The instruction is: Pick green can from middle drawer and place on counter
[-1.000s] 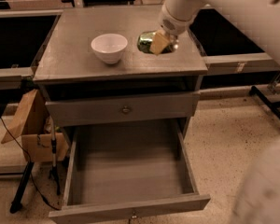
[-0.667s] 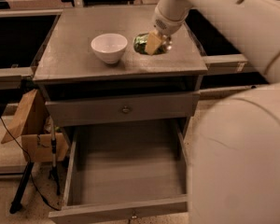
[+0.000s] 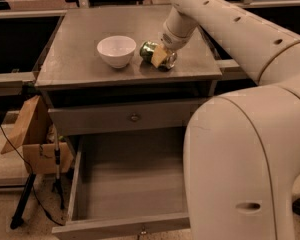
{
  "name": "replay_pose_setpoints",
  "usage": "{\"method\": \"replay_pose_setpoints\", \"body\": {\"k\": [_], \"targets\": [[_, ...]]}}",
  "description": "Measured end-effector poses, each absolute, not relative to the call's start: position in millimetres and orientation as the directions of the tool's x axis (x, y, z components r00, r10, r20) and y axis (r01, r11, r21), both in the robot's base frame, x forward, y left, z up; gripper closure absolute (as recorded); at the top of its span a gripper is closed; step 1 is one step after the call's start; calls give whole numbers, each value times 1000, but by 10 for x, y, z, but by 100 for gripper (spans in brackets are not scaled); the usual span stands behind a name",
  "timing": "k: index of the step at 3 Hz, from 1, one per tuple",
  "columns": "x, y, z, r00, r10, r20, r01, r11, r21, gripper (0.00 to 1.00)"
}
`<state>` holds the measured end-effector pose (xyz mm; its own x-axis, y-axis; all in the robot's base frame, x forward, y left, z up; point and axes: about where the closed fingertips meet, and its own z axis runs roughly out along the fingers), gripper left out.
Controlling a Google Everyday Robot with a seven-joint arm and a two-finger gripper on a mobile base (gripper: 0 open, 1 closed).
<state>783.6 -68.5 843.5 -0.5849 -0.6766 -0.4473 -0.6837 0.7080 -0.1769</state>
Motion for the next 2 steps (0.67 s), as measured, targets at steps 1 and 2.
{"method": "replay_pose_setpoints", "body": {"k": [1,2], "targets": [[7845,-688,8452,-589,-670,-452,-680,713,-171,35],[7845,-688,8451,-589,-670,-452,-680,713,-171,12]]}}
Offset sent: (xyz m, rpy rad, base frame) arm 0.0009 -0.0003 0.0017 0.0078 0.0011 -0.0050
